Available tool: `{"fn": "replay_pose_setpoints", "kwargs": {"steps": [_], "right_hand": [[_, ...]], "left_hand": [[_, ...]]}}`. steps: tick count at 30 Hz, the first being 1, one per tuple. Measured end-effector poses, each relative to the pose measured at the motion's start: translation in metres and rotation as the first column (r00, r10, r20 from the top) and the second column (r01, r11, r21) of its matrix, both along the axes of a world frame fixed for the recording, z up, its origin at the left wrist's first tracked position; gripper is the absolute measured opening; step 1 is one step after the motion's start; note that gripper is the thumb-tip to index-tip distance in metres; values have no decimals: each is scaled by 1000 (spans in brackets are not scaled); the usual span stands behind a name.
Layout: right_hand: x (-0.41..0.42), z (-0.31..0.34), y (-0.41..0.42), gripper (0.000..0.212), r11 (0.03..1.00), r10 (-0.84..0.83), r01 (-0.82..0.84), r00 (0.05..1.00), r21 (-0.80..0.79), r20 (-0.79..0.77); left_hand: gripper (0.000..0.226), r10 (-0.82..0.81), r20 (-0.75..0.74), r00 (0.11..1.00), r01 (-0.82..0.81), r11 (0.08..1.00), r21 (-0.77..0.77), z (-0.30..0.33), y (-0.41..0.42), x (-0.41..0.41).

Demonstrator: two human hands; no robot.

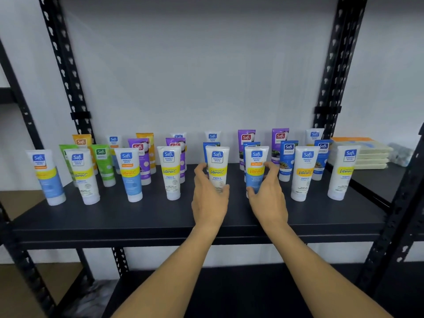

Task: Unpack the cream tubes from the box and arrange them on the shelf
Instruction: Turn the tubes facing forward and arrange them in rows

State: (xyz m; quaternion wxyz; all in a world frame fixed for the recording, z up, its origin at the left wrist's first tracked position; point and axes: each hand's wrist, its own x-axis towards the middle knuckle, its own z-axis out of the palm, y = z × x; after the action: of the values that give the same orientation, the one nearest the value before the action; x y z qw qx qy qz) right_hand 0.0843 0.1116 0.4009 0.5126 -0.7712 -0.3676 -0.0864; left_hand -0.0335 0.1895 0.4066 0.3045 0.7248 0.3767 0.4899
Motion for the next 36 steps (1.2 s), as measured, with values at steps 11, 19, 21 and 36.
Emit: {"fn": "replay_pose_setpoints", "kwargs": {"steps": [11,19,21,36], "right_hand": [[1,-1,2,76,1000,1,-1,1000,-5,8],[1,-2,4,77,1000,3,-3,1000,-6,7],[1,-1,4,77,1000,5,-5,1000,-11,0],[7,2,9,77,1000,18,-19,999,-11,-34]], "left_hand": [[77,99,-141,985,-91,994,64,4,13,3],[78,90,-164,982,-79,994,74,1,17,2],[78,84,-173,981,-72,995,74,2,17,3],[77,73,-191,979,-59,995,78,1,18,3]]}}
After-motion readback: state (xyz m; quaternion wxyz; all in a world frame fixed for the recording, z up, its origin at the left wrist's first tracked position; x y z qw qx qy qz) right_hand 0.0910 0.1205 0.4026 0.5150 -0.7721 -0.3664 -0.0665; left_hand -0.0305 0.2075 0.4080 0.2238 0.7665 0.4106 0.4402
